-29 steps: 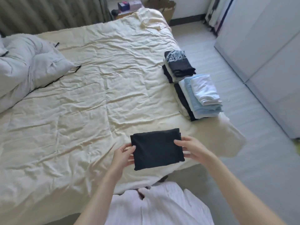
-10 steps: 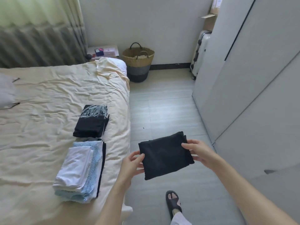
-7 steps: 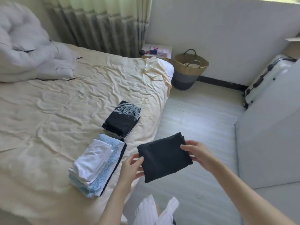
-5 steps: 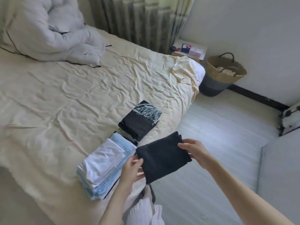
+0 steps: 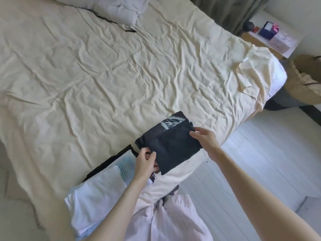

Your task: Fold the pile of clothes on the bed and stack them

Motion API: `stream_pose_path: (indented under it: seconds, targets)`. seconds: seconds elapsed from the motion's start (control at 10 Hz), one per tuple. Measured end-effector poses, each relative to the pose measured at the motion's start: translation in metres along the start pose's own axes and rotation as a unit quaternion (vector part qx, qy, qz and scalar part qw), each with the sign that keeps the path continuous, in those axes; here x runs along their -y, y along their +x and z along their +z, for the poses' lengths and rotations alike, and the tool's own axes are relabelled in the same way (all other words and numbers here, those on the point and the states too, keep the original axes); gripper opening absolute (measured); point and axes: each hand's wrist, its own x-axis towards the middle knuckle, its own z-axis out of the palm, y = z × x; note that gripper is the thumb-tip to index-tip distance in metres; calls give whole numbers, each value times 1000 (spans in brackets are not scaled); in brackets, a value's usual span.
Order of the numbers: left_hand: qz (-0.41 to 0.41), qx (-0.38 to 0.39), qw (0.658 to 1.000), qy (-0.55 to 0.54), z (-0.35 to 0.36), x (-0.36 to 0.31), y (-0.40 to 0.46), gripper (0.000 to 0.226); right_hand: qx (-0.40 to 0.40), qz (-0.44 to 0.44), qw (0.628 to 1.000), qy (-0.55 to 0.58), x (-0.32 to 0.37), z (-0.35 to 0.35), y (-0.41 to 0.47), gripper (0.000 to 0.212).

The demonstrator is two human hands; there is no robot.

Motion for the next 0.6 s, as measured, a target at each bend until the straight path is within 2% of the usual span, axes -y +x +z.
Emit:
stream_pose_path:
  seconds: [0.1, 0.3, 0.4, 0.5, 0.6]
  targets:
    - [-13, -24, 1000, 13, 10, 4, 29, 6, 20, -2, 1000, -10, -1, 5, 40, 22]
    - [-57, -85, 994, 48, 18, 8, 62, 8, 39, 51, 997, -31, -16, 16, 94, 26]
    - [30, -160, 967, 195, 25, 9, 58, 13, 38, 80, 995, -40, -18, 18, 104, 26]
    - [215, -214, 875, 378, 33, 5, 46, 26, 46, 89, 994, -54, -23, 18, 111, 25]
    - [331, -136, 743, 566, 49, 2, 44, 48, 54, 94, 989, -100, -12, 15, 112, 37]
